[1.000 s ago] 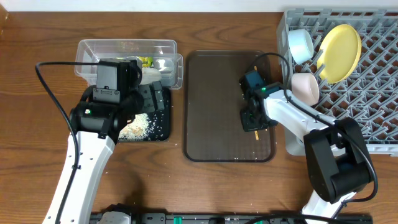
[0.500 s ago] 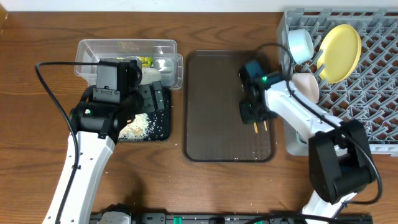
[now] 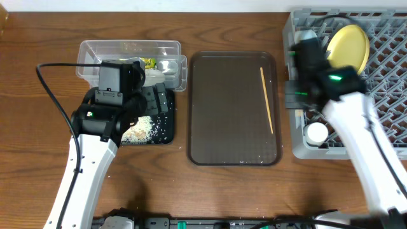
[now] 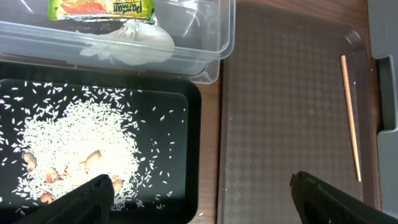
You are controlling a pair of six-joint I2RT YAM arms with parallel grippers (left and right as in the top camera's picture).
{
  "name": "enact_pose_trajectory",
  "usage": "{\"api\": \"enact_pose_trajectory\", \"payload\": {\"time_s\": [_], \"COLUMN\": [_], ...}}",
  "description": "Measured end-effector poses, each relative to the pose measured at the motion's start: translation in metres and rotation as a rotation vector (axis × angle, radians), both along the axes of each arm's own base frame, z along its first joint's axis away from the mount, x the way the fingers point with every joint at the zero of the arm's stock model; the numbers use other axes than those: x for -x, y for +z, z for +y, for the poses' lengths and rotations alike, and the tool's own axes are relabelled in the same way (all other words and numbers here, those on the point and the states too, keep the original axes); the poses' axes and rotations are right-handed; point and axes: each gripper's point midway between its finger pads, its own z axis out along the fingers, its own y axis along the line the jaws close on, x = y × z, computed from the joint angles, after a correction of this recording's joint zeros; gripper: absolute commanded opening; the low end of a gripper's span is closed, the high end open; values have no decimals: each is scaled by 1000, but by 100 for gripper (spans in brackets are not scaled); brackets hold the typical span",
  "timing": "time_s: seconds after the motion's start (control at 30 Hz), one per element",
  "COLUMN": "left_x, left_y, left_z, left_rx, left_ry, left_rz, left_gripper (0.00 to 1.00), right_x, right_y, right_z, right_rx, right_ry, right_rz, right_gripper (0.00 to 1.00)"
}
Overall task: Sort waste into correct bins and load items into the dishwasher rack
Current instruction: 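Carry chopstick with right gripper and drop it into rack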
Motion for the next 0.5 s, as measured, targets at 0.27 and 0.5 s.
{"api": "enact_pose_trajectory", "payload": {"time_s": [0.27,0.5], "left_x": [0,0], "left_y": [0,0], "left_z": [0,0], "left_rx": [0,0], "left_ry": [0,0], "left_rz": [0,0], "left_gripper": [93,93], "right_x": [17,13], "right_y": [26,16], "right_z": [-76,-108], "right_rx": [101,181], "right_ry": [-63,-32], "right_rz": [-26,30], "right_gripper": [1,1]}}
